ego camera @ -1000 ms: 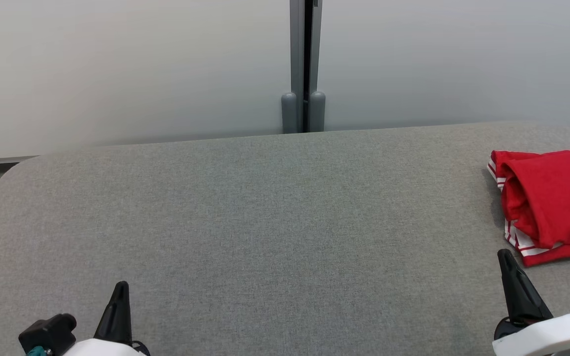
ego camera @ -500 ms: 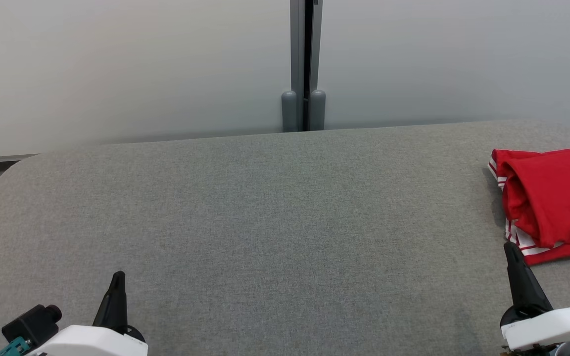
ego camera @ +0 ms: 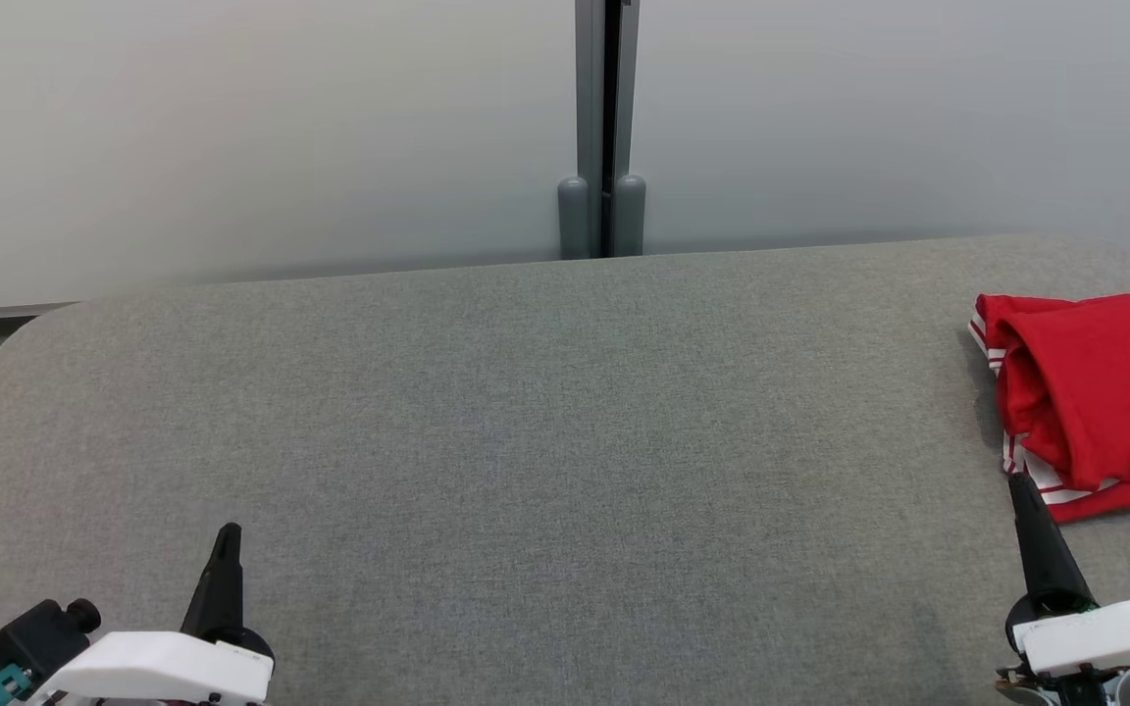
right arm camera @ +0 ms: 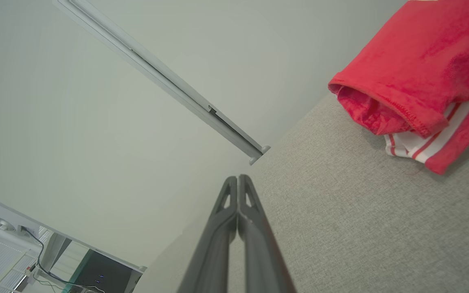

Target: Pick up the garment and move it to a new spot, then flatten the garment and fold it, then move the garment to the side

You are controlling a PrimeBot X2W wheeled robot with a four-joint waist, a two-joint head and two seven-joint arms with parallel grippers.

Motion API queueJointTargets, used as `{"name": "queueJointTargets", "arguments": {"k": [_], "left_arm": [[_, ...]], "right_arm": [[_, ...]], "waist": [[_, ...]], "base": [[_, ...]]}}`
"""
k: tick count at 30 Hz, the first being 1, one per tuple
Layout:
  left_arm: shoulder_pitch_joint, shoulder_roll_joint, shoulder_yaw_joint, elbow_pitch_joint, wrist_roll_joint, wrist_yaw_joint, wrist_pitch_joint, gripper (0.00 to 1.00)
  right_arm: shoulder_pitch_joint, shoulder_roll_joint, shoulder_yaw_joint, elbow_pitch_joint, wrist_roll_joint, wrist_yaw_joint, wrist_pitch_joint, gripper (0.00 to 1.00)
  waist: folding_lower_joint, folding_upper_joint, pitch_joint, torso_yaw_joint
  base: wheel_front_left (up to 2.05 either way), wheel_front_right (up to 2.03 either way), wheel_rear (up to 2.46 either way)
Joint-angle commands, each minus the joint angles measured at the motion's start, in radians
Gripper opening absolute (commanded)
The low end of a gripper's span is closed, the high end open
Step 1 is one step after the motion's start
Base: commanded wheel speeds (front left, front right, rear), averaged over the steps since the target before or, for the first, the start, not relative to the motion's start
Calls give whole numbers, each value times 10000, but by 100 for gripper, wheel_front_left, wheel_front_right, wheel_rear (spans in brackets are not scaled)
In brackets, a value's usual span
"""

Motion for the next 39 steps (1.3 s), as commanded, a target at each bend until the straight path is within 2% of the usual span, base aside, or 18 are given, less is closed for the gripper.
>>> {"name": "queueJointTargets", "arguments": {"k": [1,39], "left_arm": [[-368,24,136,-66,-255,-112,45,0],[-970,-548,1098,441,-3432,-1026,851,0]], "right_arm": [[-268,-22,-64,-34,318,-5,53,0],[-829,308,-528,658,3830,-6,361,0]], "waist": [[0,-1,4,0],[0,-1,115,6]], "base": [[0,0,0],[0,0,0]]}}
